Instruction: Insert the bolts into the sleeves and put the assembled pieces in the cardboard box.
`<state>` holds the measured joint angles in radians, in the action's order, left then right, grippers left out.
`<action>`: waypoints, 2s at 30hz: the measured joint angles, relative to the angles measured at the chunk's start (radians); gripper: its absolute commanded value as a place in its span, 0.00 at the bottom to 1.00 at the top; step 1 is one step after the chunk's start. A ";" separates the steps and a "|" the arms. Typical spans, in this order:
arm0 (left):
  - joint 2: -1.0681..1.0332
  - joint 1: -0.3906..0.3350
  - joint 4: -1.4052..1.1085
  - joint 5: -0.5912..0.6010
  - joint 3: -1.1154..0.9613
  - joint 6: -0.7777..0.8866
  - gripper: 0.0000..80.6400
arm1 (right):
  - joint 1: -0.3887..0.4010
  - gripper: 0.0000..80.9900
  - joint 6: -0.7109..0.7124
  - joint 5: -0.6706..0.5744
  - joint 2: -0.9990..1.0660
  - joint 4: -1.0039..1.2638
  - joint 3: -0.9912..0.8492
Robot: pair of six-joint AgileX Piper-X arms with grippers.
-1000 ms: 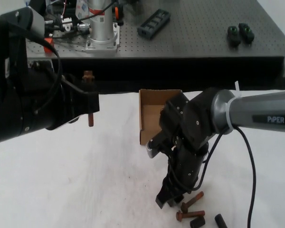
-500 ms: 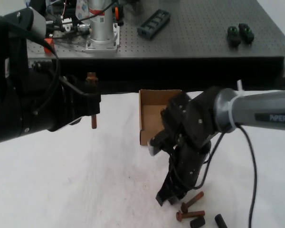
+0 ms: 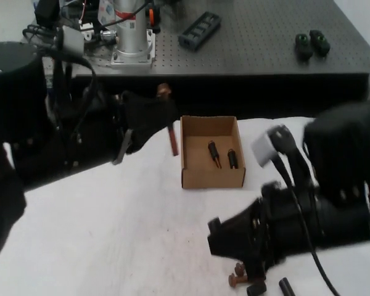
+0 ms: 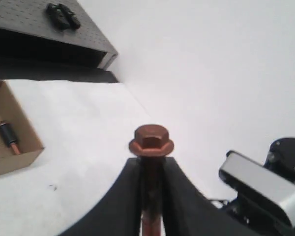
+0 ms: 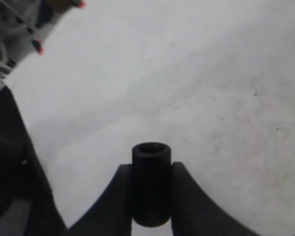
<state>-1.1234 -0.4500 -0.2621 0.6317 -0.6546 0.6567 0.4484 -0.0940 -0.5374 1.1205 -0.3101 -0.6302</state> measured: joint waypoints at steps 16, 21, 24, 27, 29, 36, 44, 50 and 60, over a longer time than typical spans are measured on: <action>-0.103 -0.106 -0.118 0.040 0.000 0.051 0.01 | 0.006 0.01 -0.187 -0.014 -0.041 0.403 0.094; -0.103 -0.106 -0.122 0.040 0.000 0.051 0.01 | 0.000 0.01 -0.201 0.006 -0.041 0.434 0.094; -0.103 -0.106 -0.130 0.040 0.000 0.051 0.01 | -0.003 0.01 -0.209 0.015 -0.041 0.473 0.094; -0.103 -0.106 -0.131 0.040 0.000 0.051 0.01 | -0.003 0.01 -0.212 0.017 -0.041 0.482 0.094; -0.103 -0.108 -0.131 0.040 0.000 0.046 0.00 | -0.003 0.01 -0.216 0.020 -0.041 0.487 0.094; -0.103 -0.108 -0.133 0.047 0.000 0.033 0.64 | -0.014 0.01 -0.200 0.116 -0.041 0.531 0.095; -0.103 -0.108 -0.039 -0.135 0.000 -0.033 0.55 | -0.105 0.01 -0.104 0.298 0.066 0.517 0.013; -0.103 -0.108 0.020 -0.166 0.000 -0.060 0.55 | -0.191 0.01 -0.081 0.322 0.344 0.531 -0.213; -0.103 -0.108 0.147 -0.181 0.002 -0.146 0.55 | -0.204 0.01 0.036 0.481 0.921 -0.034 -0.880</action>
<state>-1.2265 -0.5576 -0.1148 0.4505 -0.6522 0.5102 0.2448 -0.0580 -0.0566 2.0412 -0.3439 -1.5103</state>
